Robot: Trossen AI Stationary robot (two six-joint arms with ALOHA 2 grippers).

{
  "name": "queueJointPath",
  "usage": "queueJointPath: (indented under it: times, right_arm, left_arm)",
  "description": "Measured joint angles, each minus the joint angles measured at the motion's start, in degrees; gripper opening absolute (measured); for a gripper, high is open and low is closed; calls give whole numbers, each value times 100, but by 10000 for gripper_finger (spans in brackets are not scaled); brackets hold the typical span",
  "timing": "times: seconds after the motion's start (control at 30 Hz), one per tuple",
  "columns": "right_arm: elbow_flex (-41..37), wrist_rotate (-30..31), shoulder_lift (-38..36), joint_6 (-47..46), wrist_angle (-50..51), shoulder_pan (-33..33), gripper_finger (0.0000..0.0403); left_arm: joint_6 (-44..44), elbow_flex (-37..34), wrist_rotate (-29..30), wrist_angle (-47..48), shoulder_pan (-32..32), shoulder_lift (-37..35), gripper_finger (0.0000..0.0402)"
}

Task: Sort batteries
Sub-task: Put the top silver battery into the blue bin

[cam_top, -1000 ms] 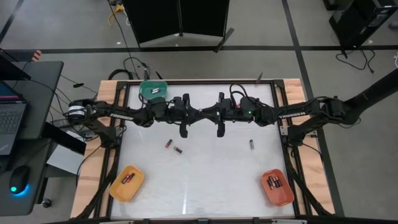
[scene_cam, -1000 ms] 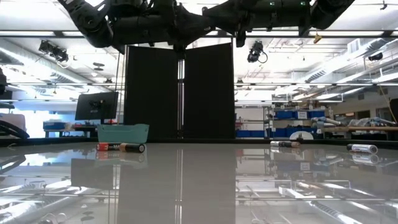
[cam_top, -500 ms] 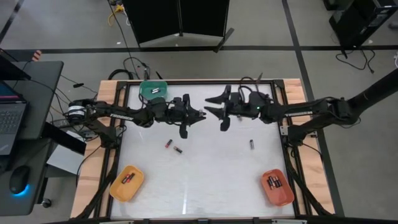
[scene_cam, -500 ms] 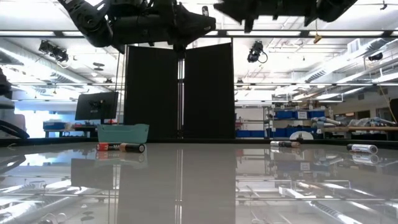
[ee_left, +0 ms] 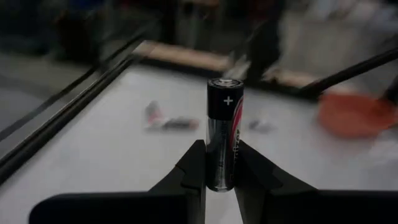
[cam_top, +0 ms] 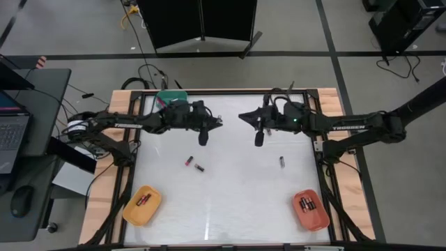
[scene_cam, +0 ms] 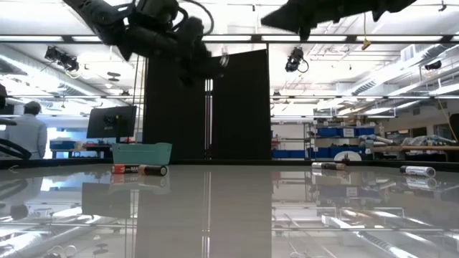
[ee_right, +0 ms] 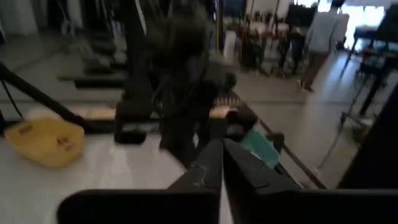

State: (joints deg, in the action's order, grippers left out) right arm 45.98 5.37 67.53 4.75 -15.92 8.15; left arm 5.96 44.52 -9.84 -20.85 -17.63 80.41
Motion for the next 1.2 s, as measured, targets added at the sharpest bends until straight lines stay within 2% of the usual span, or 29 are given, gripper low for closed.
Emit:
queueJointPath:
  times: [0.1,0.2,0.3,0.4,0.57,0.67,0.83,1.2]
  right_arm:
    - [-34,97,187,-2,147,1,14]
    - [-174,105,386,-48,111,1,25]
    - [-388,105,559,-163,-108,1,15]
    - [-569,107,713,-221,-378,22,8]
    - [-742,114,841,-464,-632,23,17]
    - [-780,114,837,-520,-682,23,10]
    - [-782,114,833,-520,-848,23,9]
    - [-782,116,833,-522,-879,23,8]
  left_arm:
    - [-153,318,436,1282,-149,-168,57]
    - [-239,772,676,2594,-340,-239,57]
    - [-254,1236,867,3851,-581,-241,57]
    - [-273,1565,1228,4810,-849,-239,57]
    - [-250,1708,1341,6075,-1534,-235,57]
    - [-247,1708,1464,6498,-1994,-184,57]
    - [-473,1717,1444,6604,-2710,48,57]
    - [-600,1732,1407,6786,-3922,1302,57]
